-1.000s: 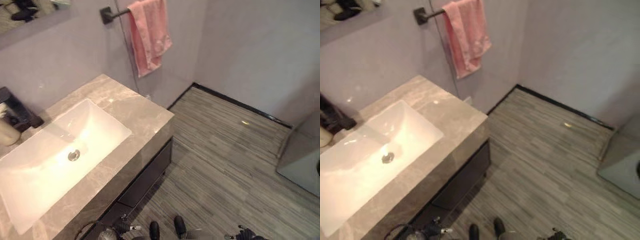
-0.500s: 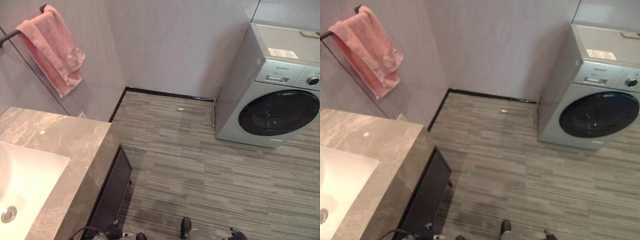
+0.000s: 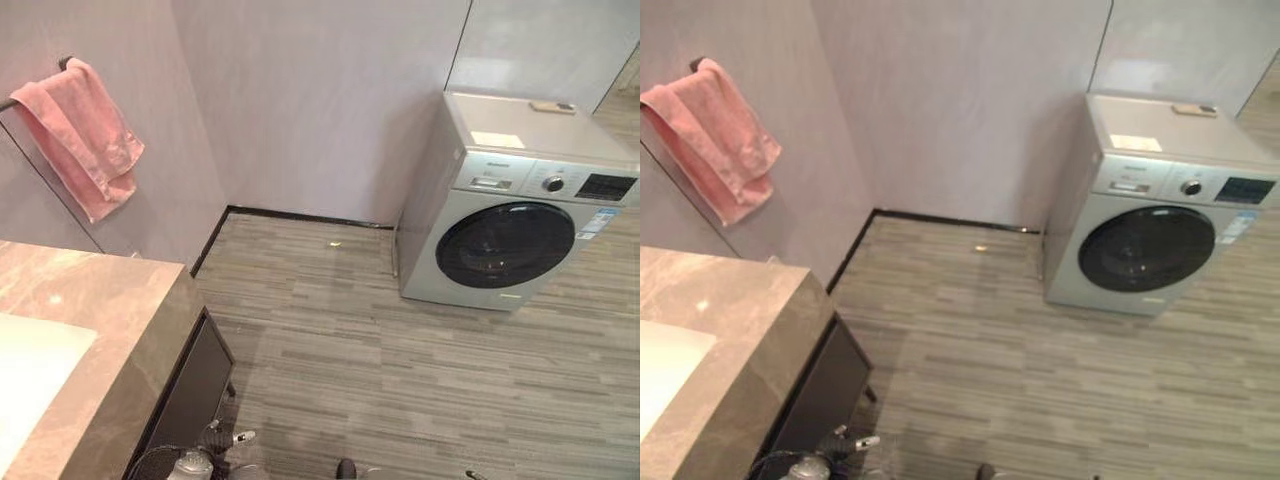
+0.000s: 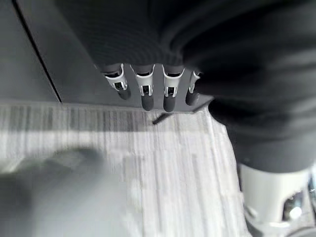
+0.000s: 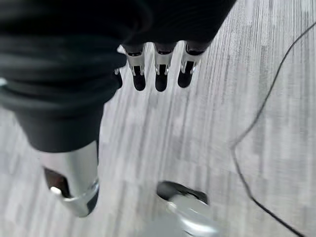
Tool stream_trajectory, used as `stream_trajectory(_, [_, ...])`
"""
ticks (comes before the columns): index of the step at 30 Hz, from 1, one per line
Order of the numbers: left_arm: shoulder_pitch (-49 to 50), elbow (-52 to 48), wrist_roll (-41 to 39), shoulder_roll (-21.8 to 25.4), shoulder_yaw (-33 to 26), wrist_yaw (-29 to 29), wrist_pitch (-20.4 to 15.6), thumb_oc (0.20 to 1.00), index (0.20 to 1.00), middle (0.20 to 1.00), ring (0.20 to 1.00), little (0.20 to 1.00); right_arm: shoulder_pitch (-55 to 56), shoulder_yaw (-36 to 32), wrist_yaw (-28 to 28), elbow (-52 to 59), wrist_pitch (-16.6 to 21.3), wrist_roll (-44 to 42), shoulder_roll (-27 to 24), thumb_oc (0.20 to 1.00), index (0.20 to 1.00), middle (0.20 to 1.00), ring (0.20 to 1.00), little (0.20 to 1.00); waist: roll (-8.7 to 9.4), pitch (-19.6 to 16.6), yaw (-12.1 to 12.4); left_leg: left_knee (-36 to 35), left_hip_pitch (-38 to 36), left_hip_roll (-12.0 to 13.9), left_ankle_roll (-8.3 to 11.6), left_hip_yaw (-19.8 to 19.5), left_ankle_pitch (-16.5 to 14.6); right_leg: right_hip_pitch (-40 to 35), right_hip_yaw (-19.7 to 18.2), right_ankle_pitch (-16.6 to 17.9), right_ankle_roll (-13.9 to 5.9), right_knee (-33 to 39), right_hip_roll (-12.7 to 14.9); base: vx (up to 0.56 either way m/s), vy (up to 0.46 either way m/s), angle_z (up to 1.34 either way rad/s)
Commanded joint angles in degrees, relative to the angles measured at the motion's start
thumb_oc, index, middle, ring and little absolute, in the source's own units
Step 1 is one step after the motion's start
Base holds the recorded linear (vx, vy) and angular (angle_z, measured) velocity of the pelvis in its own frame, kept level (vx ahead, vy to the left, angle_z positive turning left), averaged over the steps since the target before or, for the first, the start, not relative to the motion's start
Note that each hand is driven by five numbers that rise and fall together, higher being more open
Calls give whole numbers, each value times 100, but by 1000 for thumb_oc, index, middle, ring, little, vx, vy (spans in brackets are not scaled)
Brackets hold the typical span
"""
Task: Put brush and paste in cup on sink, flatten towel.
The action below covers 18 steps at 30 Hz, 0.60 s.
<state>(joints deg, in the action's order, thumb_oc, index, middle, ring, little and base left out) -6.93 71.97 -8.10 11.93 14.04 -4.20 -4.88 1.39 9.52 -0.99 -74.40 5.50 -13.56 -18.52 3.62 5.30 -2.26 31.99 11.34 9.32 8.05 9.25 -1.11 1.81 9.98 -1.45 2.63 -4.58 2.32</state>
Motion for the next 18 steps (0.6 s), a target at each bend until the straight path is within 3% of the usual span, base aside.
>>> stream_trajectory(1, [-242,-409,-64,46,85,-173,-293,1000,1000,1000,1000,1000,17,-80,120,116,208,-452,-208,1000,1000,1000,1000,1000,-125,92,118,-1422,-154,-389,-493,185,199,-582,-48,-268,-523,243,-101,165,61,-4])
stream_trajectory(2, [-207,-554,-31,60,170,-231,-315,1000,1000,1000,1000,1000,51,-100,23,276,264,-464,-214,1000,1000,1000,1000,1000,-180,80,161,-1981,-206,-282,-483,128,372,-597,-41,-365,-523,103,-173,161,59,-14])
stream_trajectory(4, [-118,-852,-133,114,191,-293,-422,1000,1000,1000,1000,1000,133,-178,-58,699,432,-695,-153,1000,1000,1000,1000,1000,-163,90,148,-2064,-428,-341,-558,76,264,-555,63,-507,-536,-341,-191,116,65,-24])
stream_trajectory(5, [-157,-1130,-253,158,218,-289,-445,1000,1000,1000,1000,1000,104,-306,-86,1024,537,-1032,-103,1000,1000,1000,1000,1000,-147,155,80,-1951,-437,-375,-582,74,124,-335,141,-606,-586,-799,-113,-17,44,-23])
stream_trajectory(8, [-103,-1441,-227,191,306,-335,-499,1000,1000,1000,1000,1000,154,-444,-104,1281,632,-1294,-65,1000,1000,1000,1000,1000,-171,191,48,-1795,-485,-434,-641,98,-98,-138,249,-723,-635,-1244,45,4,116,8])
stream_trajectory(10, [-54,-1904,-348,250,360,-369,-565,1000,1000,1000,1000,1000,87,-538,-265,1734,724,-1365,-42,1000,1000,1000,1000,1000,-183,280,67,-1318,-420,-465,-703,85,-408,25,335,-932,-640,-1757,211,-1,99,13])
stream_trajectory(13, [-23,-2257,-467,319,372,-372,-612,1000,1000,1000,1000,1000,-2,-571,-251,2038,733,-1533,-68,1000,1000,1000,1000,1000,-180,345,110,-983,-368,-454,-774,113,-634,80,339,-1116,-616,-2040,264,21,79,19])
stream_trajectory(18, [-63,-2701,138,546,550,-449,-588,1000,1000,1000,1000,1000,-134,-527,-268,2410,789,-1530,-128,1000,1000,1000,1000,1000,-194,425,208,-506,-205,-503,-898,97,-979,111,358,-1300,-624,-2240,353,26,73,-8])
